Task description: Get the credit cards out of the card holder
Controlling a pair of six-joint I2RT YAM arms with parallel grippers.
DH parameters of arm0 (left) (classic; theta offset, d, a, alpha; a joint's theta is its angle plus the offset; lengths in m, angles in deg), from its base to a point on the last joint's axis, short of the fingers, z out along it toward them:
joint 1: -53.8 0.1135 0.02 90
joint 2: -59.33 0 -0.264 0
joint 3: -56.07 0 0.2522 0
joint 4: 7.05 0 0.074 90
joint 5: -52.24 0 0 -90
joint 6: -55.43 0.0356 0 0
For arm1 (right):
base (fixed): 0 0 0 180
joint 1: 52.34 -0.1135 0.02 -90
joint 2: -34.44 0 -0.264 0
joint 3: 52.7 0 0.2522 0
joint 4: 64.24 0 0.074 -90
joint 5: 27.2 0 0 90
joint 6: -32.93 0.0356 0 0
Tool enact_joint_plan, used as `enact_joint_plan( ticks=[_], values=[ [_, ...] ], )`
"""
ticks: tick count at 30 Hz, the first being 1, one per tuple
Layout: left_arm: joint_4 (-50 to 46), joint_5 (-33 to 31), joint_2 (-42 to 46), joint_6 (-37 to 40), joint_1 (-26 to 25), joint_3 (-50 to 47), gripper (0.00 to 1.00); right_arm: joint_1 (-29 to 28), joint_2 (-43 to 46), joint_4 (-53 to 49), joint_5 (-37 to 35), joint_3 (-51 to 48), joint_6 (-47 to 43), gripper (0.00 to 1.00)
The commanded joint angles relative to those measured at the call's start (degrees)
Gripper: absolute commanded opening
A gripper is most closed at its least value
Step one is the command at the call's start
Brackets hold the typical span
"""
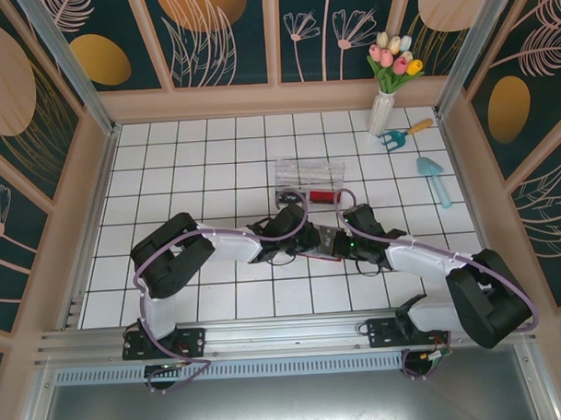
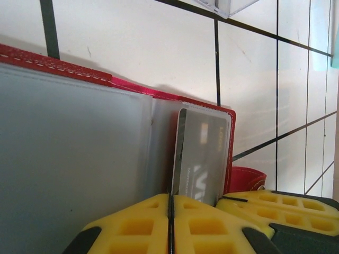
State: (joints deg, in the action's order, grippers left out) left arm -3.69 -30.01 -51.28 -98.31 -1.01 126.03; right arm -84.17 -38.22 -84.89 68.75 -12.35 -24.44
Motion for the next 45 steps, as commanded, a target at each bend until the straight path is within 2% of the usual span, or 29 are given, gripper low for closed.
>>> enact_joint_plan(
  ticks=[1,8,10,12,29,35,38,41,44,45],
  values=[
    [3.84,1.83,-0.87,-1.03,-0.37,-0.14,0.12,0.13,0.24,-2.71,0.9,-1.63,1.39,0.0],
    [5.73,3.06,-0.21,-0.51,-0.38,-2.17,0.13,0.19,-0.33,-2.51,0.72,-1.46,1.48,0.0],
    [5.88,3.24,-0.16,-0.38,-0.38,-2.4,0.11,0.17,-0.25,-2.59,0.64,-1.45,1.57,0.0],
    [5.99,3.28,0.03,-0.55,-0.39,-2.61,0.0,0.14,-0.12,-2.6,0.48,-1.36,1.65,0.0],
    [2.25,0.56,7.02,1.91,2.58,-6.5,0.0,0.18,0.14,-4.18,-1.39,-1.74,2.23,0.0],
    [1.98,0.87,8.22,2.56,3.14,-7.27,0.0,1.78,0.32,-4.4,-1.56,-1.55,2.1,0.0],
    [4.01,3.2,8.21,3.38,3.15,-7.31,0.0,1.78,0.33,-4.27,-1.47,-1.52,2.1,0.0],
    [6.62,5.85,6.88,3.46,3.15,-6.99,0.17,1.78,0.29,-4.02,-1.3,-1.63,2.23,0.0],
    [8.19,7.32,5.96,3.39,3.14,-7.07,0.27,1.78,0.37,-4.01,-1.21,-1.62,2.27,0.0],
    [8.5,7.69,5.64,3.38,3.16,-7.07,0.28,1.78,0.34,-4.06,-1.21,-1.63,2.27,0.0]
  ],
)
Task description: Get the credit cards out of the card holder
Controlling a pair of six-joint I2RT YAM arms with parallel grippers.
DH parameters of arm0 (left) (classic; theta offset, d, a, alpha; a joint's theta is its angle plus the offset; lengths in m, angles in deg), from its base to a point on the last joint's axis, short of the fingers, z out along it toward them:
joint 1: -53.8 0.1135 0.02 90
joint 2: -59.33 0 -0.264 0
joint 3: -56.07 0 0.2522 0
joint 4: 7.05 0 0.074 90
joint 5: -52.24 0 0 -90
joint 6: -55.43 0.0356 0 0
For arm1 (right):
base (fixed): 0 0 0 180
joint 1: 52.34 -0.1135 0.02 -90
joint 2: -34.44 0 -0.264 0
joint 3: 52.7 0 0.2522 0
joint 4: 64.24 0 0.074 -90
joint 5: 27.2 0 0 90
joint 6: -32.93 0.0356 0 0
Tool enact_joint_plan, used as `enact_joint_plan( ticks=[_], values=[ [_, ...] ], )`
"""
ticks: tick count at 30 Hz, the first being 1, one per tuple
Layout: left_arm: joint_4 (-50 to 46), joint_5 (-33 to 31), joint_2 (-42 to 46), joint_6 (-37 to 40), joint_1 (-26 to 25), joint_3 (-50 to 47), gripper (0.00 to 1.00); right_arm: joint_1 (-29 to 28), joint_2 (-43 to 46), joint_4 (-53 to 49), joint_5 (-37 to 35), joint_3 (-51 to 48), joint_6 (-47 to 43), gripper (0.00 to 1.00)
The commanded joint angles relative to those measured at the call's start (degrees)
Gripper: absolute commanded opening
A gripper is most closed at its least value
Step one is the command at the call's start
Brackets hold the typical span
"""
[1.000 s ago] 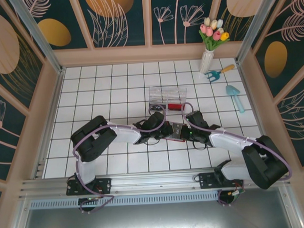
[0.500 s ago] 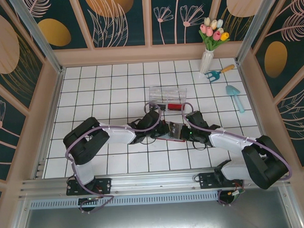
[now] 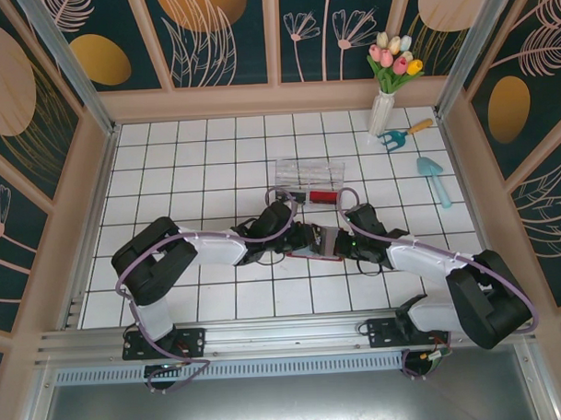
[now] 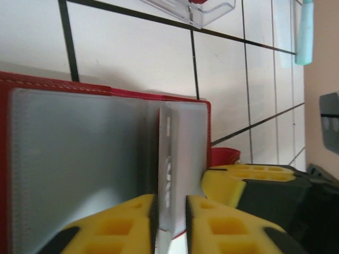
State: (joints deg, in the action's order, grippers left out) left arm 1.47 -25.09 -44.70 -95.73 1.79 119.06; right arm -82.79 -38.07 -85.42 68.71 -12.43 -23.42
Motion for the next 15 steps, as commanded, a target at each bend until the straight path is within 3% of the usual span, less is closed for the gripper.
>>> enact_joint_plan(
  ticks=[1,9,15],
  values=[
    [3.59,3.09,-1.21,0.87,0.4,-0.1,0.28,0.4,0.34,-3.58,-1.21,-1.54,1.24,0.0],
    [2.95,3.95,-3.63,1.29,0.07,1.36,0.24,0.4,0.5,-3.39,-0.99,-1.45,1.47,0.0],
    [0.49,1.89,-2.32,2.03,0.01,1.57,0.0,0.4,1.32,-3.88,-1.41,-1.55,1.51,0.0]
  ],
)
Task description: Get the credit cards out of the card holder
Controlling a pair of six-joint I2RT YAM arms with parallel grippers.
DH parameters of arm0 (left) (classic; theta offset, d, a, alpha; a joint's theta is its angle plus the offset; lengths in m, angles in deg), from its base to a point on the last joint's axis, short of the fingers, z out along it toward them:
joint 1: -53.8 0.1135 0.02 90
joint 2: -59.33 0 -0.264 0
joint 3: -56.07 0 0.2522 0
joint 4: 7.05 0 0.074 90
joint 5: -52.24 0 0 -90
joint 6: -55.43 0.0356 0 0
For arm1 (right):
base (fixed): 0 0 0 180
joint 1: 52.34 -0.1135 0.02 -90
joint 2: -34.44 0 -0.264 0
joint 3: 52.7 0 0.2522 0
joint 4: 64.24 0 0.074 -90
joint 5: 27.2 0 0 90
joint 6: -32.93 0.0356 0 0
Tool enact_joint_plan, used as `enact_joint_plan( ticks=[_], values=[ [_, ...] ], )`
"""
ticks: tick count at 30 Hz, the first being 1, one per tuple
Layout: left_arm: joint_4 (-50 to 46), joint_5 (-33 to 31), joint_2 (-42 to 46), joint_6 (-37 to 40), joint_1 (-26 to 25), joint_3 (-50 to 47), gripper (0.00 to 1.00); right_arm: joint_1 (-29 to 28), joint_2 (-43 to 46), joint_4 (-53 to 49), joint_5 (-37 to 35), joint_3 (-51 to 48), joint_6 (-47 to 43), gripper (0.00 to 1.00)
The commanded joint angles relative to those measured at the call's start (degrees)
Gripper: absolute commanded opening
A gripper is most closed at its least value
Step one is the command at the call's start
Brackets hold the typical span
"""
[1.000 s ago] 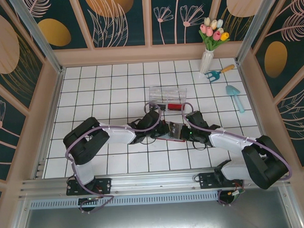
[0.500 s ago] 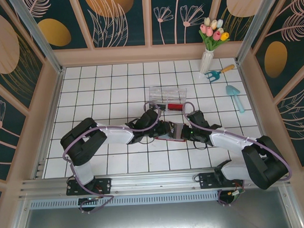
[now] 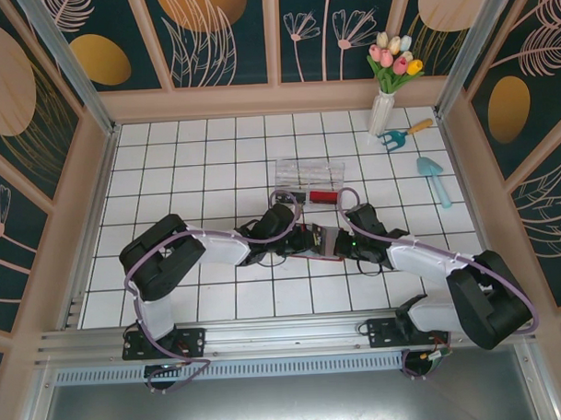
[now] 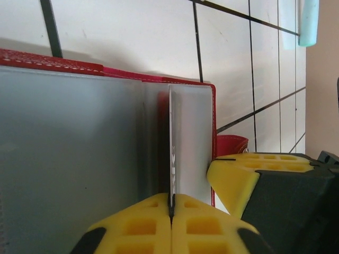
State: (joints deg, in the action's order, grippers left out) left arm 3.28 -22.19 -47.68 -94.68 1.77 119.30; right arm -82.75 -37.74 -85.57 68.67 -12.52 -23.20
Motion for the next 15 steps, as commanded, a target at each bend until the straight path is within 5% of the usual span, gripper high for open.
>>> enact_joint_plan(
  ticks=[1,15],
  values=[
    [-2.34,-1.69,1.32,1.36,0.03,1.46,0.0,0.36,1.14,-3.81,-1.46,-1.46,1.28,0.0],
    [-20.43,-11.8,12.76,9.51,0.2,3.89,0.0,0.36,3.3,-2.71,-1.03,-2.24,0.97,0.0]
  ],
)
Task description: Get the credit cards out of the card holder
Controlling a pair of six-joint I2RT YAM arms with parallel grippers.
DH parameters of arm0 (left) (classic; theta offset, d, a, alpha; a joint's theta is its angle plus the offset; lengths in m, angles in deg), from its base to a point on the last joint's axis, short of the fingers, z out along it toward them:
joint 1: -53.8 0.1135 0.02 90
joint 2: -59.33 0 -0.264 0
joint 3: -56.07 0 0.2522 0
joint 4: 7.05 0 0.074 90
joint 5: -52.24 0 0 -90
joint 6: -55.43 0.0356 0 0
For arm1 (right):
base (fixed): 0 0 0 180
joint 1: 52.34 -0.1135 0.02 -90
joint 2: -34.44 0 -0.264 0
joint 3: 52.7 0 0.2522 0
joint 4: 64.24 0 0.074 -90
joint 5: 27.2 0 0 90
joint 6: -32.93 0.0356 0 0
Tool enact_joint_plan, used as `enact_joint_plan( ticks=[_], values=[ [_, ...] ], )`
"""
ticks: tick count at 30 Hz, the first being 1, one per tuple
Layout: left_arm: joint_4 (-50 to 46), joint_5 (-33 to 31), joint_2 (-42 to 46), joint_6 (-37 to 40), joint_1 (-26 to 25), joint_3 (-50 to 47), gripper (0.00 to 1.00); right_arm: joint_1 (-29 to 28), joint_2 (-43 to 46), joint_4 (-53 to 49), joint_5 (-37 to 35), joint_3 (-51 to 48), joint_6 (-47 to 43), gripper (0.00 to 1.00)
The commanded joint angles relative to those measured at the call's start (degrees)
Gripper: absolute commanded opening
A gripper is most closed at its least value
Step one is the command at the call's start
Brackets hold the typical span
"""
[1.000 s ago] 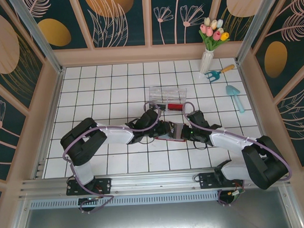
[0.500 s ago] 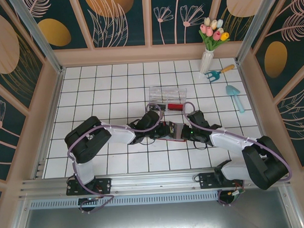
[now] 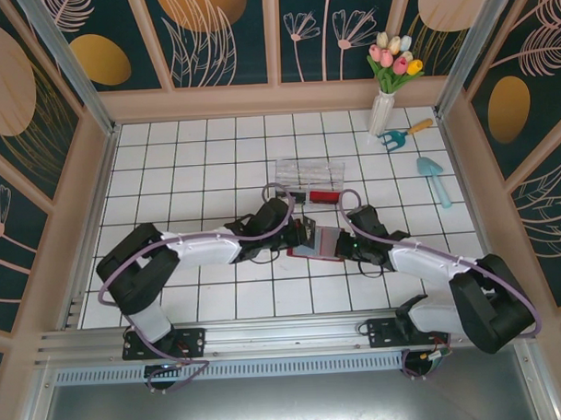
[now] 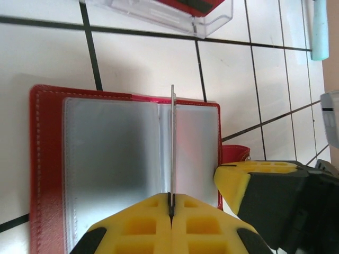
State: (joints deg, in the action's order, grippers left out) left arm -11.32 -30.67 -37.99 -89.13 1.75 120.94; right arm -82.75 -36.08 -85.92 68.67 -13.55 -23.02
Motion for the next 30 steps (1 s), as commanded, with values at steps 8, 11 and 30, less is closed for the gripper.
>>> enact_joint_plan(
  ticks=[8,11,30],
  values=[
    [-25.39,-19.08,5.28,23.79,0.23,16.2,0.0,0.02,11.89,-2.93,-0.36,1.01,-3.14,0.17],
    [-27.39,-26.08,4.51,32.6,0.25,20.07,0.0,-0.17,16.91,-2.71,-0.19,1.81,-5.08,0.3],
    [-9.36,-24.72,1.63,97.05,1.31,14.85,0.0,0.0,35.57,-2.85,-6.48,0.65,-6.09,0.99]
  ],
)
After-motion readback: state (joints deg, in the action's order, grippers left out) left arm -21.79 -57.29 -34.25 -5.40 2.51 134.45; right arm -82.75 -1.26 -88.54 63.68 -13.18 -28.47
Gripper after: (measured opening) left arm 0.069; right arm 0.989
